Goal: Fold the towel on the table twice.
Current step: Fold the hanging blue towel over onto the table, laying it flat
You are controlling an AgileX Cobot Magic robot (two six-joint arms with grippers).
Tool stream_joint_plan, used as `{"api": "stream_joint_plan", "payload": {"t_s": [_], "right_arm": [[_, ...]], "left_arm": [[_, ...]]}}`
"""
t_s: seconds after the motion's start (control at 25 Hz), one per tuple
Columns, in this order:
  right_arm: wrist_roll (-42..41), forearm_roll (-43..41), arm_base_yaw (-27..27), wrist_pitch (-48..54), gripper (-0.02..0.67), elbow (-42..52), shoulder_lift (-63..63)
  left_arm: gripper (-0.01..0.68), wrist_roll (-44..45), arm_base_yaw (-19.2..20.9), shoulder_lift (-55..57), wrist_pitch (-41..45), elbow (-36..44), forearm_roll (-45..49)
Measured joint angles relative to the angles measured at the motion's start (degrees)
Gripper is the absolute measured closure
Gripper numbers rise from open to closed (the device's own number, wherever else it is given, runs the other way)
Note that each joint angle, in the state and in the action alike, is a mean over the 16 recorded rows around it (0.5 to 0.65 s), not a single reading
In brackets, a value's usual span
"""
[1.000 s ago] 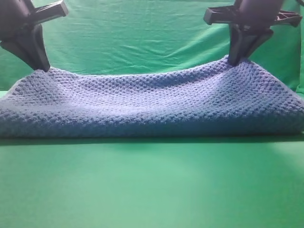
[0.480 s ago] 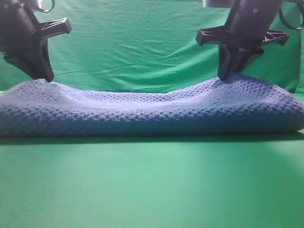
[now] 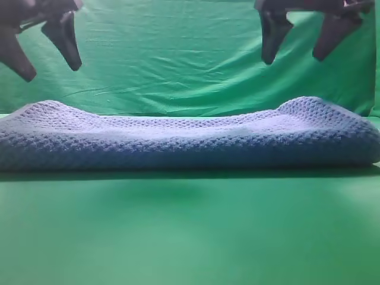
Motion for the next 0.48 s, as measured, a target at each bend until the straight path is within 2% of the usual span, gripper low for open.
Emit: {"api": "stream_joint_plan", "payload": {"t_s": [0.12, 0.32, 0.48], "right_arm": [[0.4, -0.4, 0.0, 4.5, 0.199, -1.3, -3.4], [1.0, -0.7, 0.0, 12.3, 0.399, -3.0, -9.7], [1.6, -0.8, 0.0, 17.8, 0.533, -3.8, -15.3]], "left_arm": [[0.269, 0.1, 0.0, -3.4, 2.4, 0.0, 0.6], [0.463, 0.2, 0.0, -10.2, 7.7, 0.0, 1.3], [0.579, 0.3, 0.0, -16.2, 13.1, 0.0, 1.5]]}}
